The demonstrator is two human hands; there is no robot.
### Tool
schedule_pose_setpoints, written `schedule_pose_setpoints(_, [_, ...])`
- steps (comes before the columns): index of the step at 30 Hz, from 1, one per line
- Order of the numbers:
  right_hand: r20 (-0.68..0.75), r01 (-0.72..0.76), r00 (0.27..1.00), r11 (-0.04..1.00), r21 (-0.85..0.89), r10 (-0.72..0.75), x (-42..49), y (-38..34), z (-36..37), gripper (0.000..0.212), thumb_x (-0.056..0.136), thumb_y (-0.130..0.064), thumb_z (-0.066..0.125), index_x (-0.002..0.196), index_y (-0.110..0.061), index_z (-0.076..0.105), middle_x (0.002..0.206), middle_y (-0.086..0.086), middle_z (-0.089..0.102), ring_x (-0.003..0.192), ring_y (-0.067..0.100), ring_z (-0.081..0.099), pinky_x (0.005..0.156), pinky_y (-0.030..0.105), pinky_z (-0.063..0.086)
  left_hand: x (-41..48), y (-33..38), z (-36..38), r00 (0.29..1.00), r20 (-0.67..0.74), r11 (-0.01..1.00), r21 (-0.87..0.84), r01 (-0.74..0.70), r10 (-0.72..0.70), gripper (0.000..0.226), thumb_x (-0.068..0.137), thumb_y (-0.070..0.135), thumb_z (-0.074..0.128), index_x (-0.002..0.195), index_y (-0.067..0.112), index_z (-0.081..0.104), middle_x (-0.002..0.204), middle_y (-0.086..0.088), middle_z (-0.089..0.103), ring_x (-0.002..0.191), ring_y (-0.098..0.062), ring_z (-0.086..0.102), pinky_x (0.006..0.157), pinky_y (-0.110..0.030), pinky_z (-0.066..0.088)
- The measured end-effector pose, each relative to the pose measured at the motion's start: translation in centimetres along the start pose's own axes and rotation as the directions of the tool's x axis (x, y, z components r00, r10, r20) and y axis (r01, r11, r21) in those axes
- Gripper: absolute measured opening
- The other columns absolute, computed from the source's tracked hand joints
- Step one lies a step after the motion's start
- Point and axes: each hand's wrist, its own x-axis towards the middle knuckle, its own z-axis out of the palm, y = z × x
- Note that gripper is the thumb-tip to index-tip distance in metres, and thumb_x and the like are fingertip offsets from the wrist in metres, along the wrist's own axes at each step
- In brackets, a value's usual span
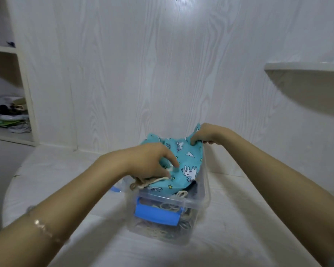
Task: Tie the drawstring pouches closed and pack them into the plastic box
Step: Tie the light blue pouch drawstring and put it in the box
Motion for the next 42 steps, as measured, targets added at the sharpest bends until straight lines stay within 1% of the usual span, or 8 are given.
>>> schedule_pose_setpoints(3, [0.032,0.096,0.995,0.991,-0.097,-0.094,0.4,-0.7,0.5,0.057,0.075,-0.004,0.073,0.126,-0.002,0.046,0.103,0.011,0.052,0.085,0.023,0.049,0.069,0.034,0.048,1.2,0.3,0.4,0.944,0.318,0.984,0.178,0.028,-0.084,0.045,0.093,0.029,0.052,0.135,0.043,0.046,0.121,0.003,0.059,0.087,-0.025,0.064,0.084,-0.038,0.056])
schedule_pose_setpoints(9, [0.095,0.228,0.970,0.701,-0.676,-0.224,0.9,-0.6,4.1,0.044,0.076,-0.035,0.076,0.107,-0.013,0.054,0.106,0.006,0.060,0.095,0.024,0.050,0.079,0.033,0.042,3.0,2.0,1.2,0.827,0.506,0.933,0.354,0.061,-0.246,0.057,0.098,0.036,0.045,0.150,0.025,0.024,0.120,-0.008,0.045,0.057,-0.015,0.048,0.048,-0.022,0.045])
schedule_pose_setpoints(14, [0.055,0.262,0.945,0.644,-0.718,-0.323,0.3,-2.1,3.1,0.030,0.088,-0.029,0.056,0.066,-0.014,0.043,0.067,0.000,0.047,0.063,0.019,0.044,0.062,0.030,0.037,3.5,2.2,0.5,0.871,0.476,0.965,0.263,-0.014,-0.117,0.044,0.099,0.027,0.045,0.142,0.020,0.044,0.140,-0.001,0.048,0.115,-0.022,0.054,0.093,-0.029,0.047])
schedule_pose_setpoints(21, [0.194,0.243,0.970,0.501,-0.830,-0.148,0.8,-2.6,4.8,0.009,0.080,-0.015,0.063,0.084,-0.012,0.056,0.073,0.000,0.049,0.064,0.019,0.047,0.053,0.028,0.039,3.8,0.9,-0.2,0.787,0.606,0.988,0.153,0.025,-0.114,0.047,0.090,0.008,0.059,0.133,0.026,0.054,0.118,0.004,0.058,0.095,-0.014,0.056,0.086,-0.027,0.050])
schedule_pose_setpoints(26, [0.262,0.328,0.938,0.345,-0.879,-0.225,1.0,-2.1,7.1,0.014,0.088,-0.021,0.064,0.096,-0.011,0.059,0.074,0.000,0.048,0.074,0.019,0.052,0.065,0.030,0.043,5.4,1.1,2.5,0.741,0.598,0.852,0.520,-0.068,-0.306,0.074,0.087,0.032,0.064,0.149,0.025,0.025,0.145,-0.007,0.041,0.120,-0.029,0.051,0.095,-0.040,0.047])
schedule_pose_setpoints(29, [0.292,0.324,0.945,0.532,-0.782,-0.147,1.0,-3.0,5.3,0.023,0.083,-0.033,0.066,0.090,-0.011,0.063,0.085,0.002,0.060,0.080,0.022,0.058,0.070,0.033,0.050,5.9,1.6,3.9,0.765,0.544,0.780,0.619,-0.090,-0.344,0.063,0.090,0.027,0.062,0.145,0.011,0.034,0.142,-0.011,0.043,0.106,-0.027,0.047,0.084,-0.036,0.041])
schedule_pose_setpoints(33, [0.079,0.427,0.900,0.834,-0.349,-0.428,2.9,-5.2,3.2,0.020,0.088,-0.009,0.054,0.078,0.003,0.066,0.078,0.013,0.069,0.066,0.023,0.059,0.067,0.031,0.051,5.8,1.7,4.1,0.805,0.498,0.779,0.623,-0.074,-0.322,0.057,0.090,0.026,0.062,0.140,0.007,0.042,0.134,-0.010,0.050,0.094,-0.024,0.047,0.077,-0.034,0.039])
schedule_pose_setpoints(42, [0.195,0.380,0.924,0.852,-0.359,-0.330,4.4,-7.0,5.7,0.014,0.081,-0.014,0.068,0.081,0.000,0.065,0.078,0.015,0.064,0.068,0.024,0.053,0.060,0.031,0.043,5.7,0.8,4.6,0.829,0.492,0.839,0.541,-0.053,-0.265,0.061,0.089,0.024,0.064,0.141,0.005,0.039,0.138,-0.011,0.049,0.120,-0.029,0.051,0.084,-0.033,0.040])
